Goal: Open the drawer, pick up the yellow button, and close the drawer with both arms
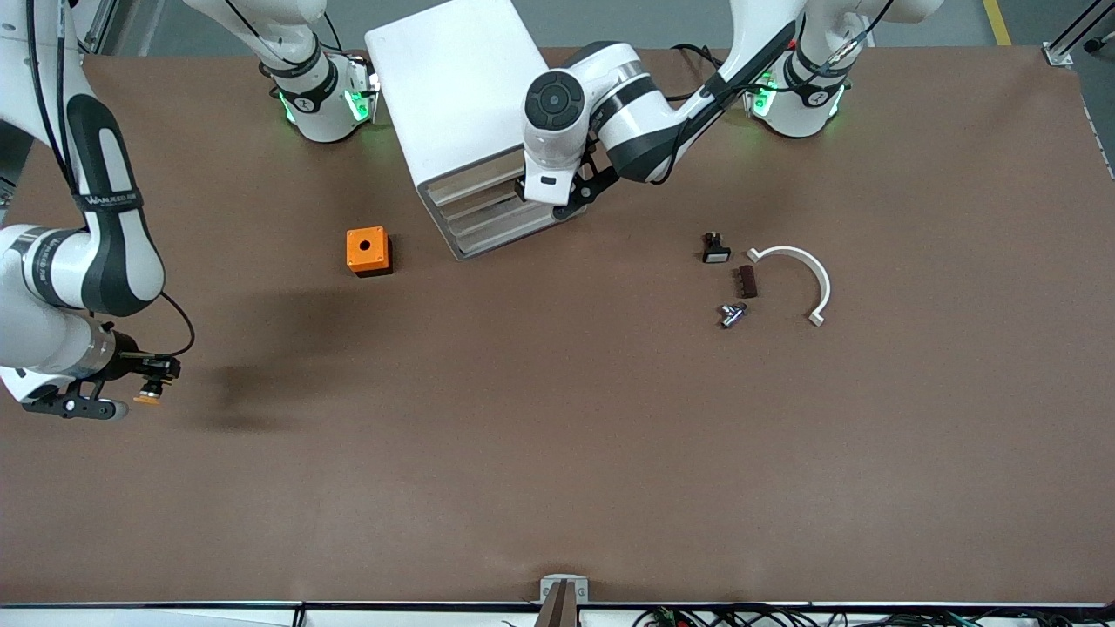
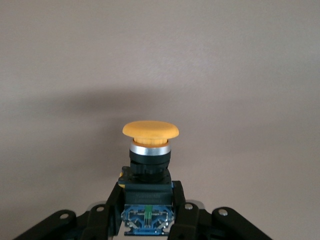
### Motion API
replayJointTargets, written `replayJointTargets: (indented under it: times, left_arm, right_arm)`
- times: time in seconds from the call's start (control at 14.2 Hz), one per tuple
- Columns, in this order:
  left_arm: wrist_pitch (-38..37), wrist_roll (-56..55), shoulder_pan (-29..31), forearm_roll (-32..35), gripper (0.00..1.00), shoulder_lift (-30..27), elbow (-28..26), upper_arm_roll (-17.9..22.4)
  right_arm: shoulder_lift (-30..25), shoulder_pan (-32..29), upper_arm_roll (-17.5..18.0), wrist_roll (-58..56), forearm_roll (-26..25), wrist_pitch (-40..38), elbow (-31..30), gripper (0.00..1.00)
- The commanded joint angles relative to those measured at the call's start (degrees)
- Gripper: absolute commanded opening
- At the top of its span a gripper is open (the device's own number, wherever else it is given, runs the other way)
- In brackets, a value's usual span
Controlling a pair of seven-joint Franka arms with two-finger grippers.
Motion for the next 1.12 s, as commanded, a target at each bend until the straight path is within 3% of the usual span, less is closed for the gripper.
replayJointTargets:
  times: [0.0, 0.35, 0.42, 0.49, 0.56, 0.84, 1.05]
  left_arm:
    - [-4.2, -2.4, 1.2, 3.8, 1.00, -2.6, 0.7, -0.3]
    - [-14.0, 5.6, 11.9, 10.1, 1.00, -2.6, 8.2, -0.4]
    - [-15.3, 8.7, 13.9, 10.2, 1.00, -2.6, 9.6, -0.4]
    - [-16.2, 11.2, 16.1, 10.2, 1.00, -2.6, 10.8, -0.3]
    - [-16.4, 13.6, 19.1, 10.9, 1.00, -3.2, 11.8, -0.4]
    - [-16.6, 17.5, 27.9, 16.1, 1.00, -6.7, 11.9, -0.7]
    - [-16.6, 29.6, 34.6, 16.0, 1.00, -9.5, 11.9, -0.7]
  right_arm:
    - [1.7, -2.6, 1.5, -2.1, -1.1, 6.8, -2.8, 0.00]
    - [6.5, -4.7, 1.9, -4.0, -0.2, 13.1, -2.9, 0.00]
    - [6.5, -4.7, 2.0, -3.9, 0.2, 13.1, -2.7, 0.34]
    - [6.6, -4.8, 2.0, -3.9, 0.3, 13.1, -2.6, 0.78]
    - [7.1, -4.8, 2.0, -3.9, 1.2, 13.1, -2.5, 1.00]
    - [6.8, -4.4, 2.0, -5.3, 2.5, 12.5, -1.9, 1.00]
    - [4.4, -3.8, 2.2, -5.5, 2.6, 7.8, -0.8, 1.00]
